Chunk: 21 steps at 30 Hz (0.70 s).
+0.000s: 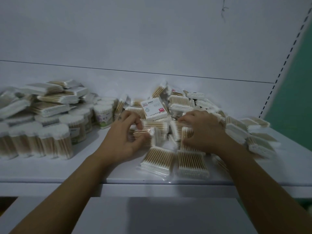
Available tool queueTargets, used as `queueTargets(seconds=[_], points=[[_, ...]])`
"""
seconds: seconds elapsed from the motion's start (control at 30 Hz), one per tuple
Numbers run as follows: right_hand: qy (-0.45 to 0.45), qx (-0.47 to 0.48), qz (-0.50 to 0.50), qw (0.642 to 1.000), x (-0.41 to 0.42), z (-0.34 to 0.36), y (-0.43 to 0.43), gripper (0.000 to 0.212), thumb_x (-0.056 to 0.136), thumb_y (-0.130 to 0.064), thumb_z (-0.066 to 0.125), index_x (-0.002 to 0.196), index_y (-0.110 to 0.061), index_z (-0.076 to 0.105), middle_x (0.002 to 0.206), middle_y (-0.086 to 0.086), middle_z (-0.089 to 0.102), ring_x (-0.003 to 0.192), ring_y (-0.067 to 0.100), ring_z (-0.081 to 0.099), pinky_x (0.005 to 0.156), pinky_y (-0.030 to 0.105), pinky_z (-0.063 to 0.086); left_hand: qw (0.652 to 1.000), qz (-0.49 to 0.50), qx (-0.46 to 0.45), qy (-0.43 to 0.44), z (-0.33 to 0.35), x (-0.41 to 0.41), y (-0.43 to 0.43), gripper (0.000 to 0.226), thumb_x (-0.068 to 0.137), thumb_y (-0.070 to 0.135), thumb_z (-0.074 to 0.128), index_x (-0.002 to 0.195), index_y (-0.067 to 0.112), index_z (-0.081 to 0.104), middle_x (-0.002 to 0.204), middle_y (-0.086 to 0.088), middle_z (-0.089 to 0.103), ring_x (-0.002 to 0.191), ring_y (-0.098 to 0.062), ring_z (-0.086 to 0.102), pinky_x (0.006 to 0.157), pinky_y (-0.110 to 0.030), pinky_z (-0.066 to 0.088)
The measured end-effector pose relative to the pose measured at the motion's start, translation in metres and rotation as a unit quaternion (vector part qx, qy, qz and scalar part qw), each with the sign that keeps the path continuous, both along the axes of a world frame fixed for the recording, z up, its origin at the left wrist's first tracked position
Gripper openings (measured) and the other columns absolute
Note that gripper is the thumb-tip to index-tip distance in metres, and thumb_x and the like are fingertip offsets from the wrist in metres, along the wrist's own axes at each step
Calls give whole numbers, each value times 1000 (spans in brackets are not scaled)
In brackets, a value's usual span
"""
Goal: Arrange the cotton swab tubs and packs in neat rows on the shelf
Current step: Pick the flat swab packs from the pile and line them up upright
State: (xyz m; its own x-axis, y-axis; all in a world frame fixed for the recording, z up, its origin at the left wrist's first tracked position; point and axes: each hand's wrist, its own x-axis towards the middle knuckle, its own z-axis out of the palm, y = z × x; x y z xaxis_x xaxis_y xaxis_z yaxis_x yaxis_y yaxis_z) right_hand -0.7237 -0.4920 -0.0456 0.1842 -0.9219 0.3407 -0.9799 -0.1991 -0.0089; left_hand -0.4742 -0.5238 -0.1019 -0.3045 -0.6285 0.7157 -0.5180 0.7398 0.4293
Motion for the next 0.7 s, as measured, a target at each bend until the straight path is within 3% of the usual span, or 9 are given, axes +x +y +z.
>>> queueTargets(seconds=[0.1,0.23,0.33,0.43,0.5,0.6,0.7], points=[[-9,1,26,1000,10,-1,1,69,78,-51,68,140,-36,43,146,-9,41,136,17,31,118,52,11,997,9,54,47,-1,-7,3,26,82,44,67,90,27,49,104,8,59,97,-6,58,75,-30,49],[-73,8,104,992,26,3,-7,61,80,-40,73,136,-27,52,131,-6,58,121,14,50,109,45,32,993,25,94,67,-1,-6,5,36,81,35,76,101,28,47,98,15,60,91,1,58,76,-26,49],[-16,12,106,994,42,8,-14,44,85,-43,68,126,-28,59,114,-4,63,106,16,55,96,36,40,994,41,85,62,1,-4,4,36,77,36,79,96,28,49,94,15,60,86,0,57,74,-25,47],[24,5,85,996,49,19,-19,35,89,-43,64,121,-29,60,114,-7,61,103,15,55,89,33,41,994,66,62,58,1,-3,2,40,72,42,82,89,28,49,90,14,57,83,-3,54,69,-26,44],[-19,-6,74,997,46,31,-18,32,85,-37,68,116,-31,62,109,-10,62,94,11,56,82,30,44,993,89,49,58,1,-1,2,47,66,48,84,88,27,47,86,13,53,78,-6,51,66,-29,43],[-155,-48,68,985,39,49,-14,22,79,-37,74,99,-34,65,85,-16,62,75,2,56,71,27,45,991,103,66,51,1,-4,3,51,63,48,85,83,28,43,76,12,50,67,-4,45,59,-28,38],[-247,-74,65,964,43,57,-12,20,80,-40,75,95,-30,67,79,-17,63,73,1,60,68,24,48,995,79,64,22,3,-11,8,49,62,45,85,75,29,41,71,13,51,65,-5,47,56,-27,34]])
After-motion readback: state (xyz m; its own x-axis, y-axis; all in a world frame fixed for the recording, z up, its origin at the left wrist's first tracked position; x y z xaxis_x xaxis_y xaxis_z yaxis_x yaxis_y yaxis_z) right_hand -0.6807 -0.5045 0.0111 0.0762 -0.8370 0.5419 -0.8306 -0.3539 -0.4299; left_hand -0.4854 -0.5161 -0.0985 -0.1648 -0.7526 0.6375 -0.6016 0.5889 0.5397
